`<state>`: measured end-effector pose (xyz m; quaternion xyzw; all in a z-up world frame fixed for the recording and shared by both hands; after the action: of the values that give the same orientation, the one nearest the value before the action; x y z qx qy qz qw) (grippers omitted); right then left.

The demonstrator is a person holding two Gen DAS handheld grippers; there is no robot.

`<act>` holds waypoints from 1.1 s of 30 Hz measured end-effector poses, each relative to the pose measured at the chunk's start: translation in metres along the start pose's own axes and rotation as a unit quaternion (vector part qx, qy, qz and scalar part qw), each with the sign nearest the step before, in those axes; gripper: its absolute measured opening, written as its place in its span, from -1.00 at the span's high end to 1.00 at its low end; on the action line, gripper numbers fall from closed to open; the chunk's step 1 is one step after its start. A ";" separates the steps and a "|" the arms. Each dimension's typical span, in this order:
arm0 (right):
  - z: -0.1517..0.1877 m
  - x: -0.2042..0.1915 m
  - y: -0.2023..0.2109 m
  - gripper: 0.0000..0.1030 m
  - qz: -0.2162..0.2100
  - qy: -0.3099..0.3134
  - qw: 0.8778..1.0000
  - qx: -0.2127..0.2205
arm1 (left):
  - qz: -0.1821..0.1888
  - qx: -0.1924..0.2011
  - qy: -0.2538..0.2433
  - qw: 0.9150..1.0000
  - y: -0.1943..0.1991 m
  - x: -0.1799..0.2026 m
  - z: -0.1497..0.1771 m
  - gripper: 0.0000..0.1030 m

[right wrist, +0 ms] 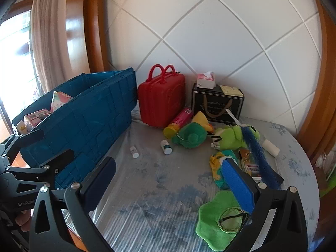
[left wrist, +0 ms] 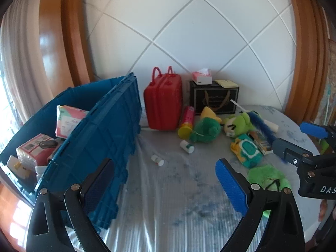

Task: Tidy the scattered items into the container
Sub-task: 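Move both grippers back over the table toward the green plush hat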

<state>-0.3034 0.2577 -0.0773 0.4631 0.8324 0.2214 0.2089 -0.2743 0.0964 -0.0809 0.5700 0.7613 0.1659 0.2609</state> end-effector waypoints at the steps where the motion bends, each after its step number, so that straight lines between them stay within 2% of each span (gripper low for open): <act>1: 0.003 0.008 0.004 -0.99 0.006 -0.006 1.000 0.000 | 0.005 0.000 -0.005 1.000 0.000 0.008 -0.001 -0.90; 7: 0.023 0.061 0.033 -0.99 0.063 -0.052 0.997 0.003 | 0.053 0.001 -0.036 0.998 -0.005 0.054 0.000 -0.90; 12: 0.049 0.104 0.054 -0.99 0.126 -0.093 0.988 -0.013 | 0.095 -0.011 -0.058 0.994 -0.016 0.091 0.010 -0.90; 16: 0.074 0.129 0.065 -0.99 0.155 -0.120 0.980 -0.029 | 0.117 -0.032 -0.068 0.990 -0.026 0.120 0.022 -0.90; 24: 0.119 0.192 0.071 -0.99 0.163 -0.156 0.973 -0.057 | 0.123 -0.079 -0.093 0.985 -0.047 0.194 0.053 -0.90; 29: 0.152 0.245 0.059 -0.99 0.142 -0.159 0.972 -0.099 | 0.109 -0.135 -0.091 0.981 -0.068 0.253 0.091 -0.90; 33: 0.178 0.283 0.047 -0.99 0.125 -0.158 0.971 -0.128 | 0.097 -0.181 -0.083 0.975 -0.088 0.286 0.131 -0.90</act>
<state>-0.3097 0.5552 -0.2365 0.5621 0.6892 0.2745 0.3657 -0.3274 0.3371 -0.2950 0.5966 0.6353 0.2771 0.4046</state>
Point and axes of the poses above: each gripper's, at about its wrist camera, not at the fingertips, and y roughly against the way its jaws point, x to its right, z to its underside, the point moved 10 cm from there along -y, roughly the way its jaws point, and after that the axes turned 11 degrees about -z, right-handed, at the moved point
